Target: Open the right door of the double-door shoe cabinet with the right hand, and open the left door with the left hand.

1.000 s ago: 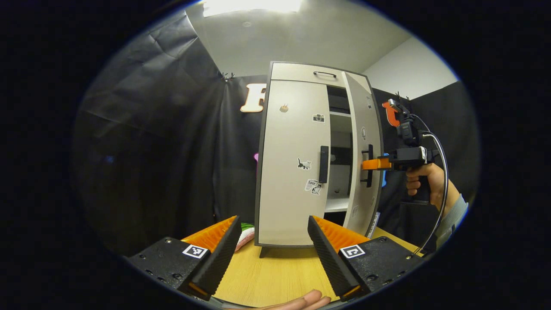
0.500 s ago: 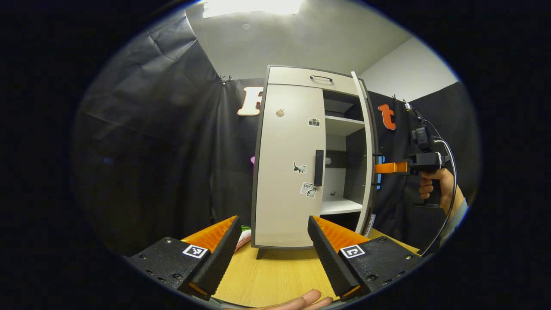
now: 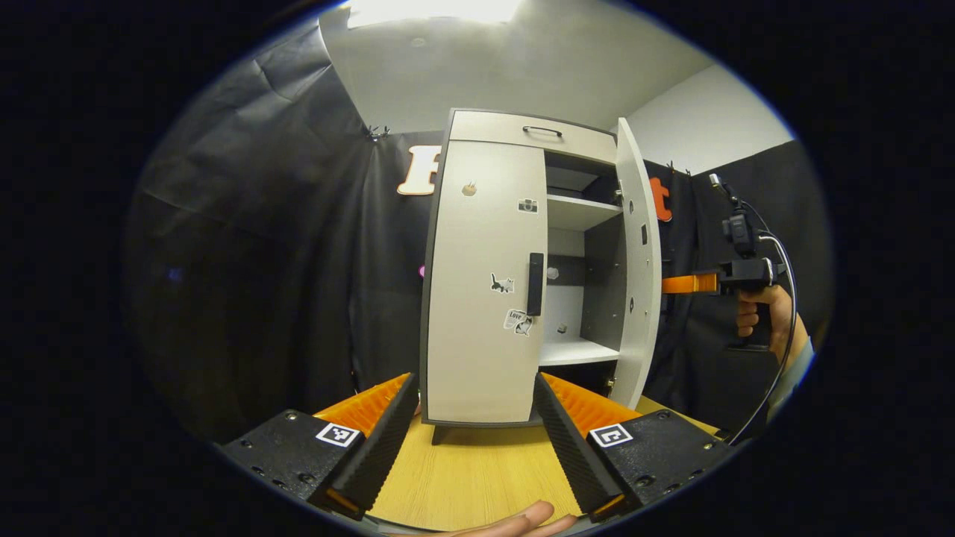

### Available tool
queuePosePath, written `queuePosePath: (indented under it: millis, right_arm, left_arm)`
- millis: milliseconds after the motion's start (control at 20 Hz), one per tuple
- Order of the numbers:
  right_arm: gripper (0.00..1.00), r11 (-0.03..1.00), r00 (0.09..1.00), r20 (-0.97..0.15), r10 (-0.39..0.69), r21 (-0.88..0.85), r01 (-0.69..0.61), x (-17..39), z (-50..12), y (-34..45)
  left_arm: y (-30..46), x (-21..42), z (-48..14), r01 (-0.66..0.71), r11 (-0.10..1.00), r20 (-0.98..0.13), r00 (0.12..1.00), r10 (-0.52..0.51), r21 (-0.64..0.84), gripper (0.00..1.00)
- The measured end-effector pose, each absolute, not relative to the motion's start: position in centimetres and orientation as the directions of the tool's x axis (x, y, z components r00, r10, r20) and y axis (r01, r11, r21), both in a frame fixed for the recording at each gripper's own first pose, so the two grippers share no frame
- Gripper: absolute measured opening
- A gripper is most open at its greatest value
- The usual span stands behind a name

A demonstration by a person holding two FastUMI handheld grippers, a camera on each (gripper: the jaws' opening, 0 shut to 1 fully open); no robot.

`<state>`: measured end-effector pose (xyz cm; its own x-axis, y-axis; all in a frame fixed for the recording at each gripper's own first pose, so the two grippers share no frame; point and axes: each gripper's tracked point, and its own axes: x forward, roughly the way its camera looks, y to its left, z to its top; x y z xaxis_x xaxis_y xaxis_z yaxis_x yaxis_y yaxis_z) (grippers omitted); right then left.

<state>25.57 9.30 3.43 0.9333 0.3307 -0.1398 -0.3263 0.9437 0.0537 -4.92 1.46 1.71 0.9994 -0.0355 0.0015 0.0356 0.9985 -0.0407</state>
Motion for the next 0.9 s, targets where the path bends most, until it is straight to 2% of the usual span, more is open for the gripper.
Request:
queuePosePath:
  millis: [250, 350, 500, 550, 600, 650, 850, 900]
  right_arm:
    - [0.11, 0.961, 0.955, -0.116, 0.274, -0.002, -0.276, 25.6, 3.9, 5.9]
    - [0.03, 0.968, 0.962, -0.112, 0.251, 0.02, -0.25, 25.6, 3.8, 4.0]
    - [0.0, 0.99, 0.985, -0.104, 0.141, -0.01, -0.143, 27.0, 3.7, -1.3]
    - [0.0, 0.987, 0.981, -0.103, 0.162, 0.024, -0.16, 26.7, 3.9, -2.2]
    - [0.0, 0.965, 0.961, -0.112, 0.253, 0.099, -0.243, 26.2, 3.7, -1.0]
    - [0.0, 0.955, 0.952, -0.116, 0.283, 0.125, -0.269, 26.1, 3.3, -0.3]
    - [0.0, 0.964, 0.96, -0.107, 0.26, 0.085, -0.251, 26.3, 3.4, -1.7]
    - [0.0, 0.957, 0.953, -0.107, 0.282, 0.095, -0.272, 26.1, 3.4, -1.4]
  left_arm:
    - [0.5, -5.0, 1.2, 0.058, 0.998, -0.006, 0.998, -0.058, -0.022, 0.96]
    - [0.3, -5.0, 1.1, 0.058, 0.998, -0.007, 0.998, -0.058, -0.018, 0.96]
    - [0.1, -4.8, 1.1, 0.059, 0.998, -0.01, 0.998, -0.059, -0.025, 0.96]
    - [0.1, -4.6, 1.1, 0.055, 0.998, -0.01, 0.998, -0.055, -0.028, 0.96]
    - [0.2, -4.5, 1.1, 0.054, 0.998, -0.01, 0.998, -0.054, -0.032, 0.96]
    - [0.1, -4.5, 1.1, 0.052, 0.998, -0.012, 0.999, -0.053, -0.033, 0.96]
    - [0.1, -3.9, 0.6, 0.041, 0.998, -0.031, 0.999, -0.042, -0.038, 0.96]
    - [-0.3, -3.8, 0.5, 0.049, 0.998, -0.035, 0.998, -0.051, -0.033, 0.96]
